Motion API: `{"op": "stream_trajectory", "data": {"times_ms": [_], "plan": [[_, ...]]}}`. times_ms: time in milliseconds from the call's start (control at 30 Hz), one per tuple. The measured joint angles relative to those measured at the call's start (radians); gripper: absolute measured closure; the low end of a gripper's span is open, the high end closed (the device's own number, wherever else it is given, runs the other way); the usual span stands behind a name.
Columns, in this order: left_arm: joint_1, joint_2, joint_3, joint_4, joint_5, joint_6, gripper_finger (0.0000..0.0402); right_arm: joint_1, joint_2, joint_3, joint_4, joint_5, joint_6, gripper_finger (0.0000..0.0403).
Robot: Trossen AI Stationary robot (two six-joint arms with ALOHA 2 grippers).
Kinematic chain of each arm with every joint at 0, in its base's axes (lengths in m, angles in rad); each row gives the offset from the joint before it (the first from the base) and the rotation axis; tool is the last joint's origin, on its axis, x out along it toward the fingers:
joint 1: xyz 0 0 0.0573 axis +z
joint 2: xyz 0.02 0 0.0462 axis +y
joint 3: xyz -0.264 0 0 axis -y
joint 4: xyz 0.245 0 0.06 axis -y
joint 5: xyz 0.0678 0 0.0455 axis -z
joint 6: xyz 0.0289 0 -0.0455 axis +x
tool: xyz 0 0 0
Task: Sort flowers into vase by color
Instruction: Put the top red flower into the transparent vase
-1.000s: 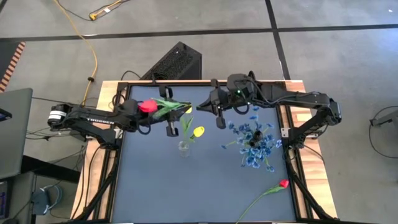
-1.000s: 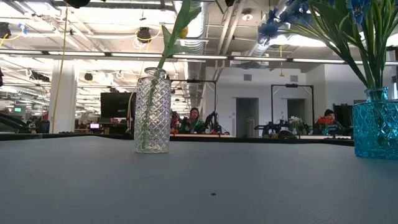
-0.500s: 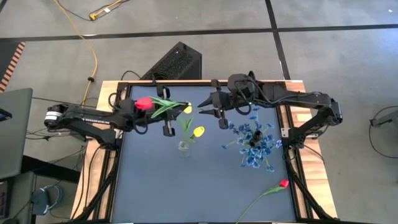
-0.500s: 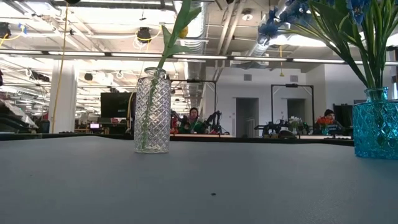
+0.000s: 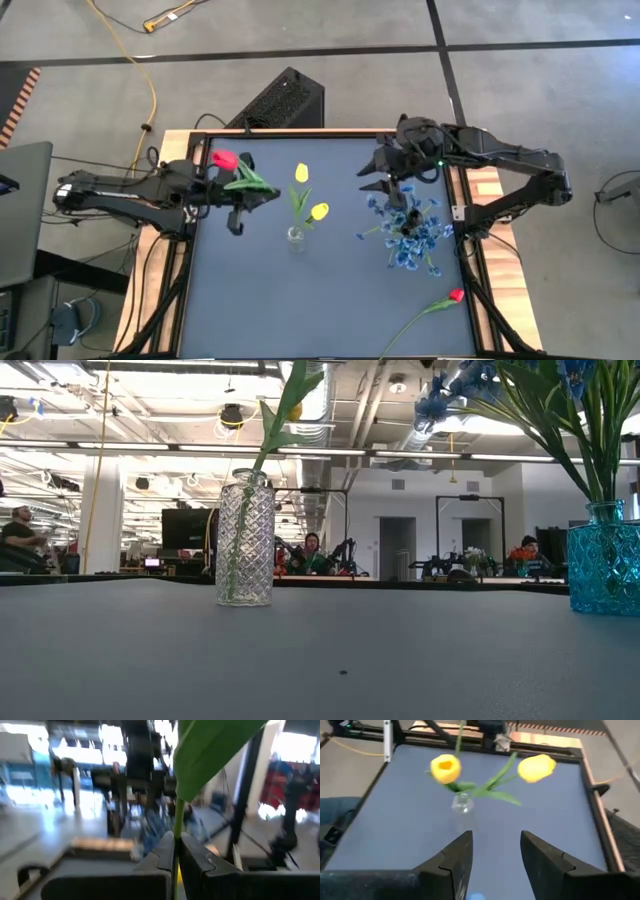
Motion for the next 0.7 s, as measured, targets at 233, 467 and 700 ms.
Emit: {"op": "stream_trajectory", "data": {"times_ms": [233,467,700], "plan": [[-0.059,0.002,0.0,-0.193,-0.021,-0.028,0.0401,0.058,-0.002,0.0,-0.006,0.001,0.007,0.0227],[-0.094,0.098,0.0,-0.177,-0.092,0.019,0.0401,0.084,-0.002,0.0,-0.006,0.008,-0.001,0.0238],[-0.1,0.113,0.0,-0.175,-0.135,0.029,0.0401,0.084,-0.002,0.0,-0.014,0.008,-0.001,0.0241]]}}
